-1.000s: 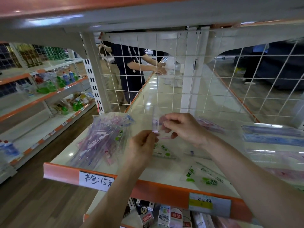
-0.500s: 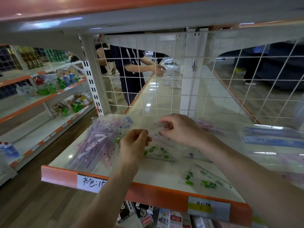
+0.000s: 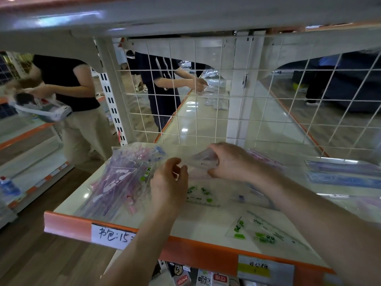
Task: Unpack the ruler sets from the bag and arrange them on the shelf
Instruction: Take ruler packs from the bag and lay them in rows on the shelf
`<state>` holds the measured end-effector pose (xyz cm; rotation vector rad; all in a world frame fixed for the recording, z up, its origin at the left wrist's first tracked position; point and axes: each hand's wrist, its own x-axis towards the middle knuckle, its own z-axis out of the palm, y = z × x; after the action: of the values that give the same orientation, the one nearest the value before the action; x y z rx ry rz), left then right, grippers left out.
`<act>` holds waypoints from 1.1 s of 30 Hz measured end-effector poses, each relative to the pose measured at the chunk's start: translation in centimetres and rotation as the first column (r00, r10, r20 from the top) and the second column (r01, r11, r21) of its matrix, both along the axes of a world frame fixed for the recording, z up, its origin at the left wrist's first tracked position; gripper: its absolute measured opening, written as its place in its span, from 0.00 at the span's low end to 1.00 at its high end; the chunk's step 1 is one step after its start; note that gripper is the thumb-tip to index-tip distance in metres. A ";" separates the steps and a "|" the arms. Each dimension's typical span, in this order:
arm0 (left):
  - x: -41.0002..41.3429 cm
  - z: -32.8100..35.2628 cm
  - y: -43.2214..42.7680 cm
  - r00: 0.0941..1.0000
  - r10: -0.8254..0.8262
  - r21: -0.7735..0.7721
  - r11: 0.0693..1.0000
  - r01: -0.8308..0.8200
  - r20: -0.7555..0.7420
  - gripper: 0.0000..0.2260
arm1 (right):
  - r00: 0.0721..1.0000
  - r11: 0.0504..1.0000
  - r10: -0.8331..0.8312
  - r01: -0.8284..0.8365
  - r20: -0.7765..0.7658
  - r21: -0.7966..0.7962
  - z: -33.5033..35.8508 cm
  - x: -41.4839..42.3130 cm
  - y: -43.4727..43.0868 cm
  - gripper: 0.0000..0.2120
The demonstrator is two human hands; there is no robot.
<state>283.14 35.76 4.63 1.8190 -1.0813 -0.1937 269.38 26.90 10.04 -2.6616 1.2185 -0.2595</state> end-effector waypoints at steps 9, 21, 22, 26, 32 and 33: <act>-0.4 -0.5 0.3 0.914 0.037 0.121 0.988 -0.093 0.404 0.11 | 0.956 0.984 -0.066 0.111 -0.286 0.142 1.4 3.1 -6.5 0.23; -0.6 -0.2 0.2 0.898 0.019 0.232 0.964 -0.133 0.439 0.12 | 0.930 0.958 -0.084 0.175 -0.359 0.227 0.8 4.7 -7.9 0.24; -0.6 -0.2 0.2 0.900 0.014 0.246 0.960 -0.135 0.436 0.13 | 0.928 0.958 -0.083 0.174 -0.363 0.226 0.8 4.8 -8.0 0.25; -0.6 -0.2 0.3 0.907 0.013 0.246 0.961 -0.128 0.420 0.13 | 0.921 0.964 -0.076 0.166 -0.381 0.209 0.9 4.9 -8.1 0.26; -0.5 -0.2 0.2 0.912 -0.003 0.258 0.960 -0.112 0.410 0.14 | 0.895 0.975 -0.074 0.157 -0.439 0.156 0.9 4.8 -8.0 0.28; -0.5 -0.2 0.2 0.913 -0.010 0.268 0.957 -0.109 0.408 0.14 | 0.891 0.977 -0.074 0.156 -0.447 0.148 0.9 4.7 -7.9 0.28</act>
<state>282.68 35.99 4.42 2.2097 -1.3460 0.0711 274.11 19.00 10.95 -2.5668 1.4458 0.4458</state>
